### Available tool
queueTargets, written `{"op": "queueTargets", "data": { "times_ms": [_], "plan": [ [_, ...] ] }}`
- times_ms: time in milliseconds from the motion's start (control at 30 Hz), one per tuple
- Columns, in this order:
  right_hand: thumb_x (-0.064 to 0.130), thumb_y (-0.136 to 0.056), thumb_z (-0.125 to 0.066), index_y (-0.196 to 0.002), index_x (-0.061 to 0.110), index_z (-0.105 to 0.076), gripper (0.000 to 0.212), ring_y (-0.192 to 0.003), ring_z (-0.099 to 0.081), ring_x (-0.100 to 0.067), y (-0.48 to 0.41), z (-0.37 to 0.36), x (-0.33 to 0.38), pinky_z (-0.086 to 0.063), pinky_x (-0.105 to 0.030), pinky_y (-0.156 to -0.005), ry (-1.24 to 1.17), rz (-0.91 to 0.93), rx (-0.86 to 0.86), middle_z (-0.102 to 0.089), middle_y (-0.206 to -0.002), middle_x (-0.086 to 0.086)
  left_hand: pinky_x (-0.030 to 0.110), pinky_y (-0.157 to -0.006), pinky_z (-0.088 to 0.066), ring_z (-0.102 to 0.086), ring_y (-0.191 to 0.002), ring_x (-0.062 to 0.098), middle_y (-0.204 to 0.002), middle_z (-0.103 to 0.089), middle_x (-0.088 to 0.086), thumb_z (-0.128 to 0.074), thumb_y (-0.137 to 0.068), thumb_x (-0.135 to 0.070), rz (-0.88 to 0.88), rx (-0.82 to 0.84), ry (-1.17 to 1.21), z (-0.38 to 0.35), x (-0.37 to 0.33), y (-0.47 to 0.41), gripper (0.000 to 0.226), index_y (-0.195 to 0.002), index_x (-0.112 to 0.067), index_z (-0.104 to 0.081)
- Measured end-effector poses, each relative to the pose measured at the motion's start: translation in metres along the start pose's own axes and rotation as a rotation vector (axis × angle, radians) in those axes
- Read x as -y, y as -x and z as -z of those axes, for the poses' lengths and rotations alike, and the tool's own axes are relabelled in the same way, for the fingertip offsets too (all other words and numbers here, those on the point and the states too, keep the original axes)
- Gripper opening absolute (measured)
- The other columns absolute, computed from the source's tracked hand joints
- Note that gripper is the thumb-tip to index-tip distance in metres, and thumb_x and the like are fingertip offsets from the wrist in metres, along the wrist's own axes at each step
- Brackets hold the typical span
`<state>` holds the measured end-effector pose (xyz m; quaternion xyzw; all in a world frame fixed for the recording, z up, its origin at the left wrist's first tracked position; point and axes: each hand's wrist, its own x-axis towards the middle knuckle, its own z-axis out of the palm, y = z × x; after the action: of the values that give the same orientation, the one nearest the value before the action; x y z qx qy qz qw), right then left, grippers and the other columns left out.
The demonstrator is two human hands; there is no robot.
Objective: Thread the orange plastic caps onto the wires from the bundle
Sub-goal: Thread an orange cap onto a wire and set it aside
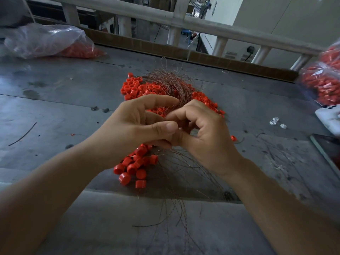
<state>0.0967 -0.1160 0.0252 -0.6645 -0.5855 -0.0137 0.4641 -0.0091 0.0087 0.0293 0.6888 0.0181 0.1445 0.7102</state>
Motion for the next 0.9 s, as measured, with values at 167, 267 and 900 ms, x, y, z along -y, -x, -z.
{"op": "queueTargets", "data": {
  "times_ms": [167,267,900],
  "plan": [
    [0.031,-0.07,-0.07,-0.109,0.026,-0.055,0.042,-0.09,-0.058,0.002,-0.001,0.002,-0.001,-0.049,-0.017,-0.077,-0.086,-0.124,0.046,-0.058,-0.095,0.016,0.022,-0.054,-0.054,-0.068,-0.065,0.019,-0.077,-0.071,0.012,-0.082,-0.058,-0.025,-0.029,-0.035,0.054,0.007,-0.002,-0.001,0.044,-0.1,-0.024,-0.067],
    [0.027,-0.075,-0.066,-0.104,0.027,-0.056,0.03,-0.085,-0.061,0.001,-0.001,0.002,0.0,-0.048,-0.012,-0.075,-0.163,-0.138,0.066,-0.063,-0.09,0.012,0.024,-0.055,-0.055,-0.068,-0.065,0.017,-0.08,-0.072,0.009,-0.075,-0.061,-0.022,-0.05,-0.035,0.188,0.013,-0.005,-0.002,0.045,-0.104,-0.016,-0.065],
    [0.015,-0.082,-0.067,-0.087,0.014,-0.07,0.007,-0.07,-0.051,0.005,-0.005,0.012,-0.007,-0.039,-0.004,-0.066,0.286,-0.236,0.226,-0.052,-0.075,0.02,0.009,-0.06,-0.051,-0.063,-0.06,0.0,-0.065,-0.068,-0.015,-0.073,-0.069,0.001,0.016,-0.324,-0.708,0.026,0.004,-0.006,0.037,-0.063,-0.034,-0.065]
  ]
}}
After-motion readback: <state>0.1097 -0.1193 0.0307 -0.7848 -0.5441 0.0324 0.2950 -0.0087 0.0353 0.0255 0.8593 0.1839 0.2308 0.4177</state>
